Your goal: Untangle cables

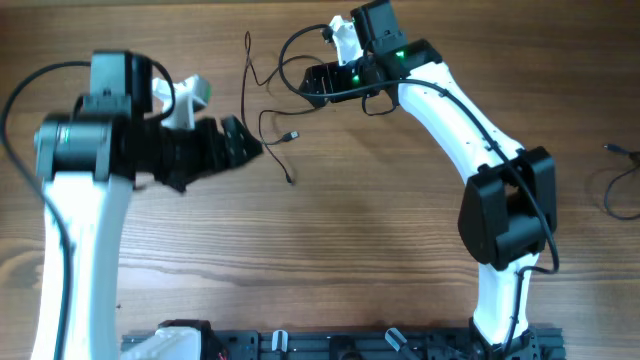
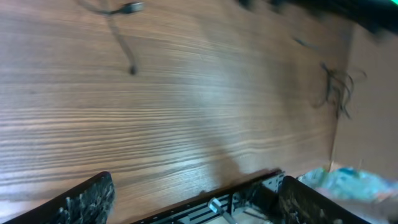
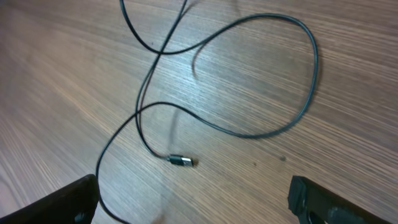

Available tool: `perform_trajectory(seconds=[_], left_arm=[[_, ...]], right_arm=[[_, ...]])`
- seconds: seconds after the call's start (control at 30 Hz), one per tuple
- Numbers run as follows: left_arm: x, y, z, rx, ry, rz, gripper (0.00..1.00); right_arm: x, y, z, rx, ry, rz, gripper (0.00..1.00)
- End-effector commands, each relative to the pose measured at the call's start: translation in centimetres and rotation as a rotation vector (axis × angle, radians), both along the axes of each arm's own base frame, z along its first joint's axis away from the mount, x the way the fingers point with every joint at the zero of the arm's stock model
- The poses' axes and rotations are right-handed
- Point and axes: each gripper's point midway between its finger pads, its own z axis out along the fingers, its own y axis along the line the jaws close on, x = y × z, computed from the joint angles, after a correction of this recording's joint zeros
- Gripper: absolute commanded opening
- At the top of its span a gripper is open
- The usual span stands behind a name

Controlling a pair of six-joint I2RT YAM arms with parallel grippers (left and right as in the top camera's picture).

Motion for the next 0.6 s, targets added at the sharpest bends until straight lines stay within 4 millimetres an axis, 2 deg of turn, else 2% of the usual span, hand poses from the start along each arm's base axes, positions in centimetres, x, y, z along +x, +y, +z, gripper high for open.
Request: perform_trajectory(seconds=[0.0,0.03,0.17,0.23,0.27,0.33,0.4,0.43,0.57], left_arm=[[-5.0,-3.2,5.0,-0.029,-0.162,-0.089,0.88],[-6.7,-4.1,6.0,-0.045,-0.19,-0.111,0.88],[-9.0,-5.3,6.8,-0.07,-0.196,-0.155,0.88],[-9.9,-6.0,6.5,-0.069,-0.174,-0.195,0.88],[-10.2,-6.3,6.5,-0.072,-0.172,-0.213,0.88],[-10.9,-7.1,6.5,-0.076,-0.17,-0.255,0.88],[-11.4,-7.6,6.5,-0.079,-0.169,-0.284,0.88],[-11.5,-7.7,6.5,-0.079,-0.169,-0.293,0.88],[-11.3,-7.4,6.3,-0.055,-0.176,-0.282,0.88]], right_arm=[[1.2,1.3,-3.1,0.059,0.054,-0.019,1.0],[2.6,1.6,-3.1,0.076,0.012,-0.051,1.0],[6.0,0.6,-1.6,0.011,-0.172,-0.079,1.0],[7.4,-1.2,-1.3,-0.13,-0.282,-0.06,1.0],[7.8,-2.8,-1.6,-0.236,-0.317,-0.057,1.0],[7.8,-5.2,-3.4,-0.366,-0.307,-0.033,0.99],[7.5,-6.0,-5.4,-0.388,-0.26,-0.022,1.0],[7.3,-5.9,-5.8,-0.382,-0.249,-0.014,0.99],[6.1,-3.3,-7.9,-0.296,-0.169,-0.007,1.0]])
